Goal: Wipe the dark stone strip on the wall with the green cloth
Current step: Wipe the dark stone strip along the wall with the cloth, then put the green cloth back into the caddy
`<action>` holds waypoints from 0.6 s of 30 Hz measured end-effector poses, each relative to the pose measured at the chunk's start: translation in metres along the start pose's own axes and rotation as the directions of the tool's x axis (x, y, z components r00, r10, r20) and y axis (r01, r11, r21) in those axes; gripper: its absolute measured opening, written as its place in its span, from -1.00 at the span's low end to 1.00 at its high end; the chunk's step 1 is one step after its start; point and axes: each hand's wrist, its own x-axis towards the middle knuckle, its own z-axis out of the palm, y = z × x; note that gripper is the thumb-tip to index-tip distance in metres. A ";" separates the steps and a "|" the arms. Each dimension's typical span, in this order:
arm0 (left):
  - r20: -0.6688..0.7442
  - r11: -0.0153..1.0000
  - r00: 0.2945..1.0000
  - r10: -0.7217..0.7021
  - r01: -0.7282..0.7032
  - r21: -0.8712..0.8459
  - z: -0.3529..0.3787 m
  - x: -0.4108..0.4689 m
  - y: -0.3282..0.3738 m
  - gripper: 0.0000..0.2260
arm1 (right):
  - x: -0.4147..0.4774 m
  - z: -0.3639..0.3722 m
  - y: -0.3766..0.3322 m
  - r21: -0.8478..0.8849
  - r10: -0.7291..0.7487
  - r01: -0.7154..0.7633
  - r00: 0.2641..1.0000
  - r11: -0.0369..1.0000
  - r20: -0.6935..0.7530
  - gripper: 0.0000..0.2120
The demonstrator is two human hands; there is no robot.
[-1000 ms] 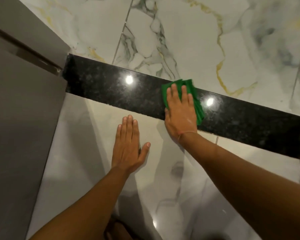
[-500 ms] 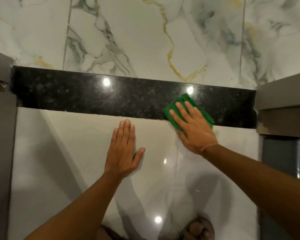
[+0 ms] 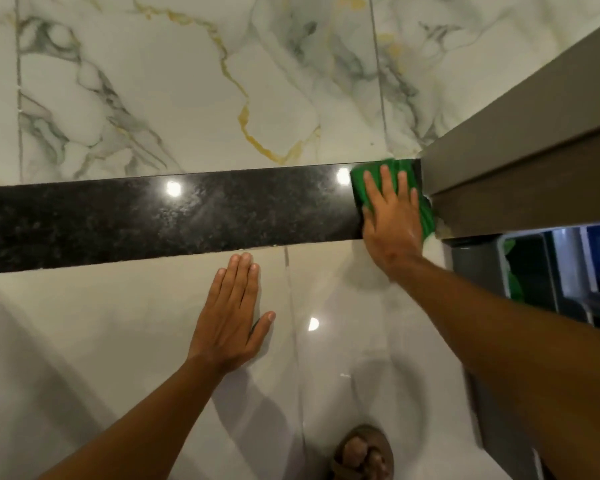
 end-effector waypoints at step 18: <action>0.162 0.959 0.950 0.266 -0.277 0.049 -0.005 0.057 0.078 -0.25 | -0.143 -0.056 0.020 0.787 0.531 -0.304 0.847 0.537 -0.035 -0.59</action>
